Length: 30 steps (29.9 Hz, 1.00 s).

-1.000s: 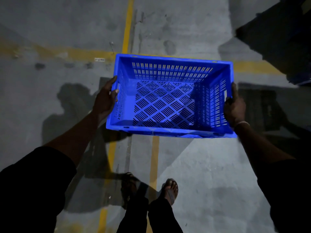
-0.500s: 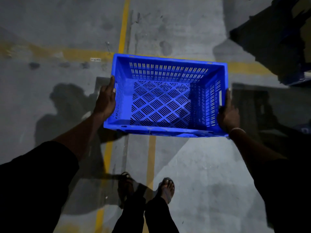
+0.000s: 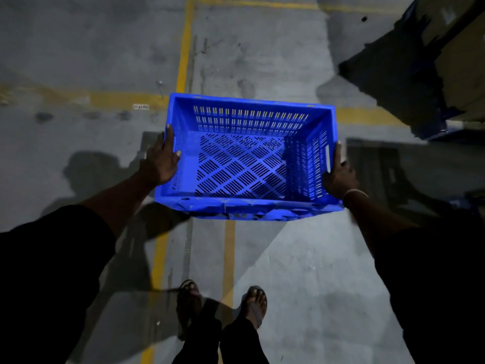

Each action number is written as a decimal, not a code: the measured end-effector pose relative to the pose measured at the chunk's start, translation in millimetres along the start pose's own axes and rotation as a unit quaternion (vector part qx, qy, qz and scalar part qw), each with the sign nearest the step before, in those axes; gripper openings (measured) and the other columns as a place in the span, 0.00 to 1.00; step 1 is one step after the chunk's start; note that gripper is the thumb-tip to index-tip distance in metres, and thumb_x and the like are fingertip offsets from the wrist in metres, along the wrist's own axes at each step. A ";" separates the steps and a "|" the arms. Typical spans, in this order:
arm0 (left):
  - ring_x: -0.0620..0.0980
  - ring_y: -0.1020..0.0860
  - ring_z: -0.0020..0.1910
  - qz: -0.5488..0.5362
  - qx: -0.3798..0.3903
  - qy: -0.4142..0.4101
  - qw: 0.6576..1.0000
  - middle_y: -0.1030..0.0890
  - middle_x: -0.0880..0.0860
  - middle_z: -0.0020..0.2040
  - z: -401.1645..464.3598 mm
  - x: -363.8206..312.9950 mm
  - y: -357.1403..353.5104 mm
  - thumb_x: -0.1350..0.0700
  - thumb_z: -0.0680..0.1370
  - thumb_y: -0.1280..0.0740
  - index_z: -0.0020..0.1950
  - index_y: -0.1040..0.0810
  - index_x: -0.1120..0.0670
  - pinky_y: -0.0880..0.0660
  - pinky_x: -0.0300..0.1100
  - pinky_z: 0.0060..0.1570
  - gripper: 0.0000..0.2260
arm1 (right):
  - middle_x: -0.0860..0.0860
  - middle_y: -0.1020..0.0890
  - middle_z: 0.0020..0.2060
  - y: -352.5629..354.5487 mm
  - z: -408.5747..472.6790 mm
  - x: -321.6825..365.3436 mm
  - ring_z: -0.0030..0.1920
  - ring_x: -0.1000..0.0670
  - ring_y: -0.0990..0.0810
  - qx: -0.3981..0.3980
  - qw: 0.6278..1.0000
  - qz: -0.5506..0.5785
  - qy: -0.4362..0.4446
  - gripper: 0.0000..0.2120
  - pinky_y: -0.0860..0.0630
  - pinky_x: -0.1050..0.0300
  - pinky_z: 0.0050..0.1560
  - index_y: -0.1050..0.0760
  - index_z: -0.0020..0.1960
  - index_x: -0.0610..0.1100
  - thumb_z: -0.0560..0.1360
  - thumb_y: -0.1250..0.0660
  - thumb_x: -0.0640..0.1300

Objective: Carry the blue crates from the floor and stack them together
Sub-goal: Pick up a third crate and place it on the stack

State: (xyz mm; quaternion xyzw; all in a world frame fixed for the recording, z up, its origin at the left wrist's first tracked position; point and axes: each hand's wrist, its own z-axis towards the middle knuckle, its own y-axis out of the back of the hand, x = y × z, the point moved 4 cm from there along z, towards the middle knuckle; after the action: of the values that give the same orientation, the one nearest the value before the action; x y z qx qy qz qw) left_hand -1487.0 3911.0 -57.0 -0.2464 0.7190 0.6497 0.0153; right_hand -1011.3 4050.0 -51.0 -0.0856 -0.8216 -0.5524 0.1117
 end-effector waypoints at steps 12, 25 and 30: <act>0.66 0.50 0.80 0.065 -0.042 -0.084 0.993 0.53 0.67 0.81 -43.8 -7.3 -23.7 0.39 0.80 0.43 0.80 0.51 0.66 0.46 0.57 0.78 0.41 | 0.40 0.51 0.81 -33.2 -29.3 -10.4 0.79 0.36 0.46 -0.143 0.981 0.002 0.127 0.41 0.42 0.41 0.77 0.60 0.82 0.45 0.80 0.45 0.62; 0.57 0.64 0.80 -0.063 0.130 0.017 0.989 0.64 0.53 0.82 -155.6 -65.0 98.2 0.28 0.73 0.42 0.81 0.63 0.44 0.54 0.61 0.78 0.46 | 0.43 0.55 0.82 49.2 -136.1 77.4 0.81 0.41 0.56 -0.009 0.992 0.024 0.126 0.48 0.49 0.37 0.78 0.54 0.82 0.43 0.74 0.52 0.73; 0.45 0.68 0.78 -0.167 0.063 0.039 0.983 0.65 0.45 0.80 -269.8 -84.7 161.8 0.43 0.80 0.34 0.81 0.61 0.45 0.56 0.43 0.76 0.41 | 0.43 0.54 0.82 97.7 -212.2 143.8 0.81 0.42 0.56 -0.001 0.973 0.043 0.229 0.43 0.53 0.41 0.79 0.54 0.83 0.45 0.78 0.44 0.68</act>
State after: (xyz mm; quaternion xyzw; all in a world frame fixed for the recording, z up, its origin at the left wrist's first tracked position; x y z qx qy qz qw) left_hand -1392.6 3690.8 163.9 -0.3872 0.7070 0.5813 0.1109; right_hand -1104.7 3892.4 153.2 0.0073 -0.7694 -0.5527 0.3203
